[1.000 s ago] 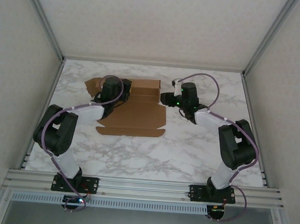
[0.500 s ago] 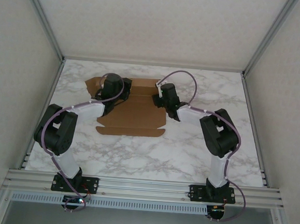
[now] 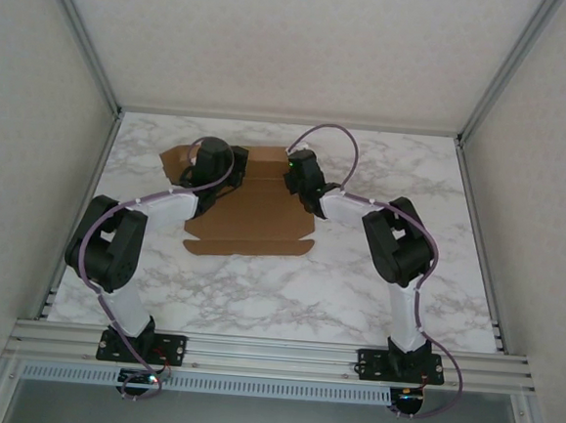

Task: Fold the paper box

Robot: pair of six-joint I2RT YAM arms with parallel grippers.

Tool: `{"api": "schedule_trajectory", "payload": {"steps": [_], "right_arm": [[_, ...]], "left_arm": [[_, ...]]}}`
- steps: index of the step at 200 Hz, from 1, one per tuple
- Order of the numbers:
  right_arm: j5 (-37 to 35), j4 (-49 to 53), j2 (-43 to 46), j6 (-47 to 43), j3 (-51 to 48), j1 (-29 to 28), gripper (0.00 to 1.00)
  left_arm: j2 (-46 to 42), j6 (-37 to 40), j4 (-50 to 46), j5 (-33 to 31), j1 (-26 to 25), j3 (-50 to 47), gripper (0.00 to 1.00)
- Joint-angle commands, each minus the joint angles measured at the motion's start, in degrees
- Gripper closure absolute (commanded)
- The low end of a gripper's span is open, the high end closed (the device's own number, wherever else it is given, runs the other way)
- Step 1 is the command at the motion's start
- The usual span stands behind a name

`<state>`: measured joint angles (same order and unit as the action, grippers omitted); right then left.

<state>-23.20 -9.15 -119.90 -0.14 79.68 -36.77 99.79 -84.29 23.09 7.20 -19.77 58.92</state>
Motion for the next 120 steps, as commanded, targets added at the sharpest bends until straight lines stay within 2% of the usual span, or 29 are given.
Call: {"api": "schedule_trajectory", "payload": {"steps": [1,19,32,48,64,79,93,103,120], "right_arm": [[-9.08,2.86,-3.28,-1.62,2.84,-1.92,0.93],[-14.05,5.63,-5.13,-1.68,5.43,-3.13,0.97],[-17.22,7.62,-6.55,-1.66,7.66,-3.72,0.96],[-17.74,8.61,-6.59,-0.62,8.03,-3.94,0.92],[-16.74,5.71,-4.53,0.55,5.01,-3.78,0.76],[-15.48,2.45,-1.31,2.08,1.38,-3.45,0.50],[-11.32,-1.63,3.41,2.42,-3.64,-3.00,0.33],[-6.57,-5.59,7.34,2.79,-8.21,-2.51,0.27],[1.20,-7.78,12.80,5.64,-12.87,-0.64,0.26]], "left_arm": [[2.52,-0.61,-9.16,0.36,-0.39,-0.14,0.87],[2.67,-0.99,-10.16,0.18,-0.53,0.32,0.87],[2.85,-1.36,-10.06,0.51,-0.52,0.39,0.87],[2.96,-1.58,-10.39,0.58,-0.49,0.66,0.87],[2.79,-1.61,-10.84,0.28,-0.39,0.89,0.87],[2.69,-1.14,-11.34,-0.51,-0.37,1.20,0.87],[2.78,-1.13,-11.78,-0.79,-0.23,1.39,0.86],[3.03,-1.33,-11.54,-0.57,-0.22,1.38,0.85],[3.60,-1.74,-10.69,0.08,-0.51,1.61,0.84]]}}
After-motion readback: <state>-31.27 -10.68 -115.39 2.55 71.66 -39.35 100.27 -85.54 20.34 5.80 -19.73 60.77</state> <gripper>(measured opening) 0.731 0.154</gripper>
